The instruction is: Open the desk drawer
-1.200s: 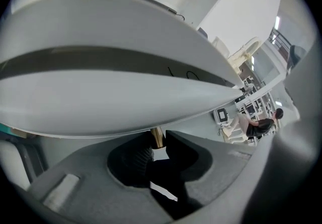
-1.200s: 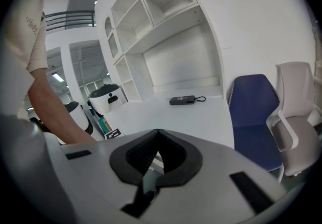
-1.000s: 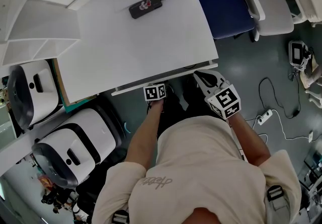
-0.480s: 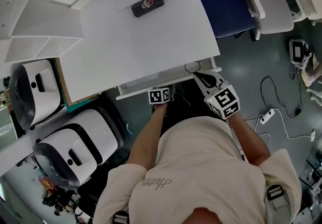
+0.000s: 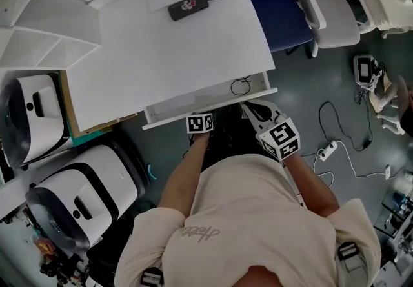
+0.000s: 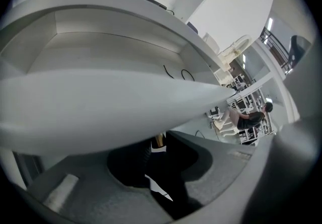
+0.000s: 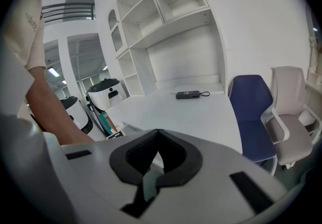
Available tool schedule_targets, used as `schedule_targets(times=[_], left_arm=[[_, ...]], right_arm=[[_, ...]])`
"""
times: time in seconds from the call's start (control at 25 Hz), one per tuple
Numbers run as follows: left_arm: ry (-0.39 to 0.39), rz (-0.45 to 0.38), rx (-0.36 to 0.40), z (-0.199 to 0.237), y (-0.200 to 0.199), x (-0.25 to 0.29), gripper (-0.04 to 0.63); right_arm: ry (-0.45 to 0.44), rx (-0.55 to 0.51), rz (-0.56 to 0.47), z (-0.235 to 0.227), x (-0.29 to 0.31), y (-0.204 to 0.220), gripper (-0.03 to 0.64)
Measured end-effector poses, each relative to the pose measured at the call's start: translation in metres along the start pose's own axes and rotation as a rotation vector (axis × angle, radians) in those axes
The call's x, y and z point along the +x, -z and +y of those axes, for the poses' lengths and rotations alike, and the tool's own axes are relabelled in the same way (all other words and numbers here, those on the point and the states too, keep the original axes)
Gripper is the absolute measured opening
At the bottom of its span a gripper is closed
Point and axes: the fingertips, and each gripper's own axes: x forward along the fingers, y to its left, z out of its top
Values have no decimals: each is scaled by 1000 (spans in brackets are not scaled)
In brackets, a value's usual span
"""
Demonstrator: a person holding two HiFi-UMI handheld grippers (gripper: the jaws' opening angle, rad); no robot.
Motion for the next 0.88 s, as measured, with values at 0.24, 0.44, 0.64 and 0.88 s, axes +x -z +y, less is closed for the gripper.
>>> schedule_targets(times=[0.24,0.44,0.64,0.88], left_arm=[[14,3,-3,0,8,-3,98],[44,2,-1,-4,15,-3,98],[64,-10,7,-7,20,-4,98],[72,-10,21,-10,31,-7,98]], right_arm=[[58,22,-1,19,-7,3,3],[104,21,24,34,-16,17,2],[156,39,40,42,-25,35,3],[168,120,-3,51,-34,38,2]])
